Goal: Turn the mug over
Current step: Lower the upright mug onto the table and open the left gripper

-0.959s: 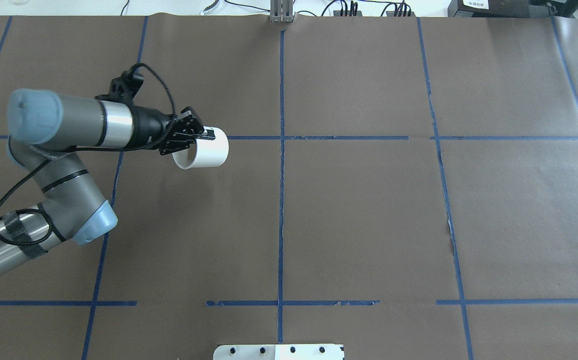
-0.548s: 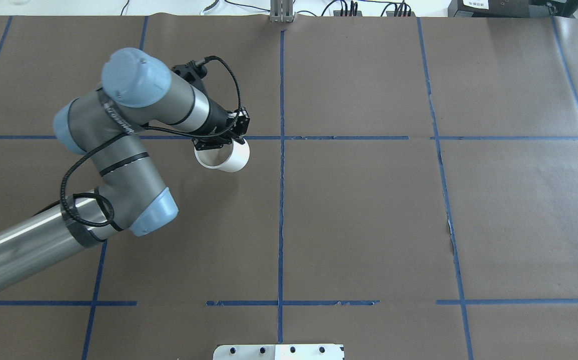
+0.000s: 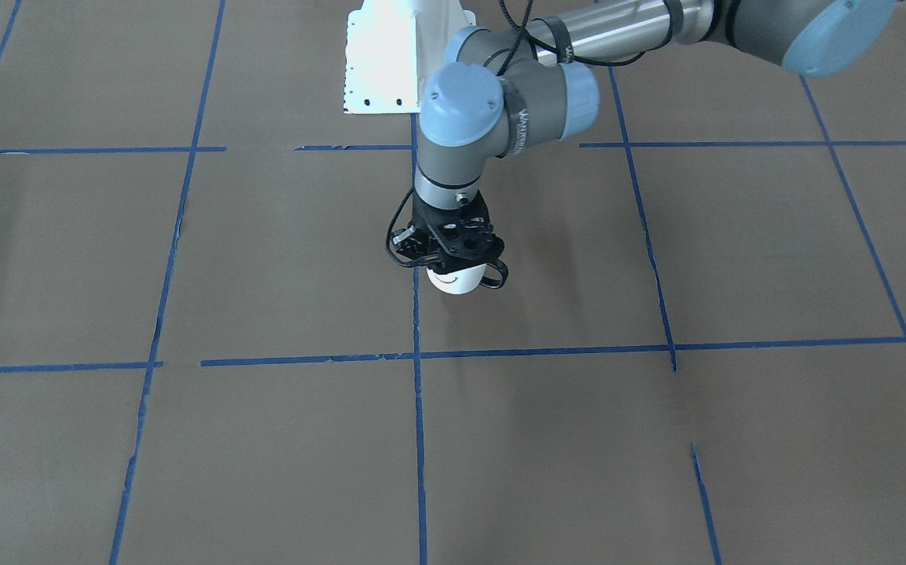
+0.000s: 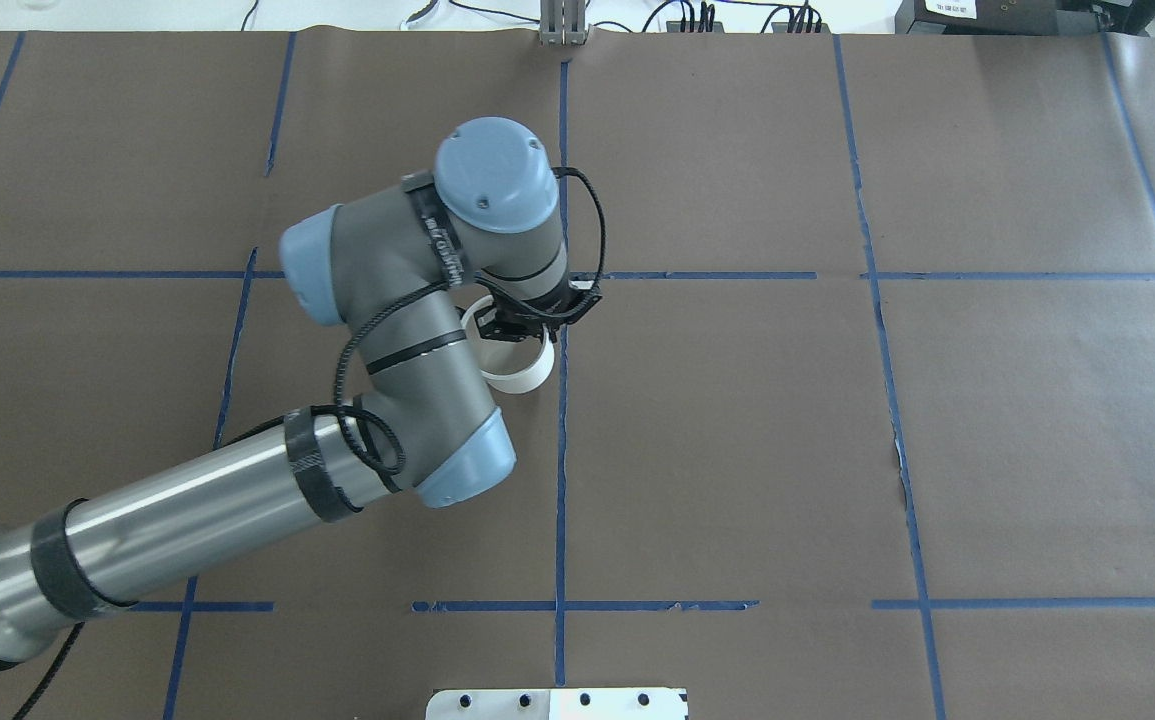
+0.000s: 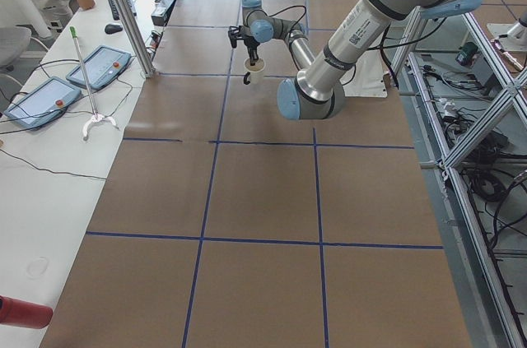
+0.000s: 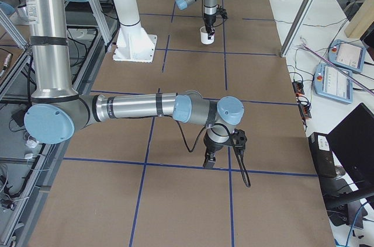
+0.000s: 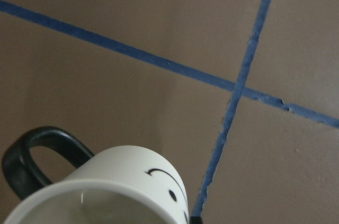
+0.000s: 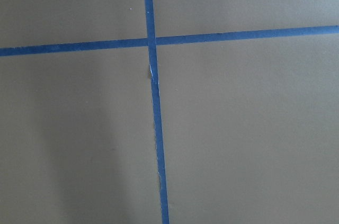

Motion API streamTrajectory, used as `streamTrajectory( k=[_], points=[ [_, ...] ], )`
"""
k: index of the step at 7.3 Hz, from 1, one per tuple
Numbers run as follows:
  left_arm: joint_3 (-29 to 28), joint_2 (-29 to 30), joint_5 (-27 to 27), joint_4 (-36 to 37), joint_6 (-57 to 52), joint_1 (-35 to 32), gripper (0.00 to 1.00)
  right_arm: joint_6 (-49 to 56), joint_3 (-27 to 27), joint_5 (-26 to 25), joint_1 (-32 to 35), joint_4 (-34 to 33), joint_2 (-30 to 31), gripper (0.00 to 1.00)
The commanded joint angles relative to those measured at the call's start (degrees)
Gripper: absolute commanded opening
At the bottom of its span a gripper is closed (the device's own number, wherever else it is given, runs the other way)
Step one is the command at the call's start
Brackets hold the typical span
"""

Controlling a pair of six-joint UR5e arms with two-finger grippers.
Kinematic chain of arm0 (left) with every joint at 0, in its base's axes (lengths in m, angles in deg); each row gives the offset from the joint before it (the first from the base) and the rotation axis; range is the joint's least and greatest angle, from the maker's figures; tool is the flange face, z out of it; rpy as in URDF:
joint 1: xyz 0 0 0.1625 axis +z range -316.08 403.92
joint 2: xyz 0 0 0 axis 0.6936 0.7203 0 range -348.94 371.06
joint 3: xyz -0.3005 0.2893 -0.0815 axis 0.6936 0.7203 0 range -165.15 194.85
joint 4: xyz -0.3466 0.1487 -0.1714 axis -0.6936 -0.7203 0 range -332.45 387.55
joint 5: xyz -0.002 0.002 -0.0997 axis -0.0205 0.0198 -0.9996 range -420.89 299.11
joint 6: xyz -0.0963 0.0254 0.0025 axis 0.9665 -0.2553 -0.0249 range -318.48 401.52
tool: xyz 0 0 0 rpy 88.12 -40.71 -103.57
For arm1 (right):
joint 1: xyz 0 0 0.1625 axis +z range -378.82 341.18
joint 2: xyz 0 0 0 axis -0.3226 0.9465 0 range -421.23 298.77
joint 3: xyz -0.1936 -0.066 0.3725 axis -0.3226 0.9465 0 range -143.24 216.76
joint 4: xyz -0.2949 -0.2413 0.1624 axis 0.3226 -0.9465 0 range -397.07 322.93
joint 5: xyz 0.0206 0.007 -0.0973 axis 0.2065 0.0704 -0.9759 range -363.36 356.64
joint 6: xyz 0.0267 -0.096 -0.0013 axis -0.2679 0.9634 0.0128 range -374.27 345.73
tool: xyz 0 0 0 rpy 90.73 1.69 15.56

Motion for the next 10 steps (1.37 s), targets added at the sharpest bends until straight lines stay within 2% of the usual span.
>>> streamTrajectory(
  k=[1, 3, 4, 6, 8, 9, 10],
  points=[
    [-3.03, 2.5, 0.0, 0.57, -0.2, 1.97, 0.0, 0.0, 0.0, 0.0, 0.0, 0.0, 0.0, 1.0],
    [-2.59, 1.98, 0.6, 0.48, 0.06, 2.07, 0.99, 0.0, 0.0, 0.0, 0.0, 0.0, 0.0, 1.0],
    [-0.59, 1.8, 0.61, 0.4, -0.28, 1.98, 1.0, 0.0, 0.0, 0.0, 0.0, 0.0, 0.0, 1.0],
    [13.86, -4.14, 0.44, 1.53, -0.55, -0.55, 1.0, 0.0, 0.0, 0.0, 0.0, 0.0, 0.0, 1.0],
    [27.67, -14.75, 0.26, 5.39, -10.32, -6.52, 1.0, 0.0, 0.0, 0.0, 0.0, 0.0, 0.0, 1.0],
    [32.35, -20.73, -0.18, 5.23, -17.79, -10.29, 1.0, 0.0, 0.0, 0.0, 0.0, 0.0, 0.0, 1.0],
    [35.09, -27.57, -3.66, 5.14, -26.56, -15.29, 1.0, 0.0, 0.0, 0.0, 0.0, 0.0, 0.0, 1.0]
  ],
)
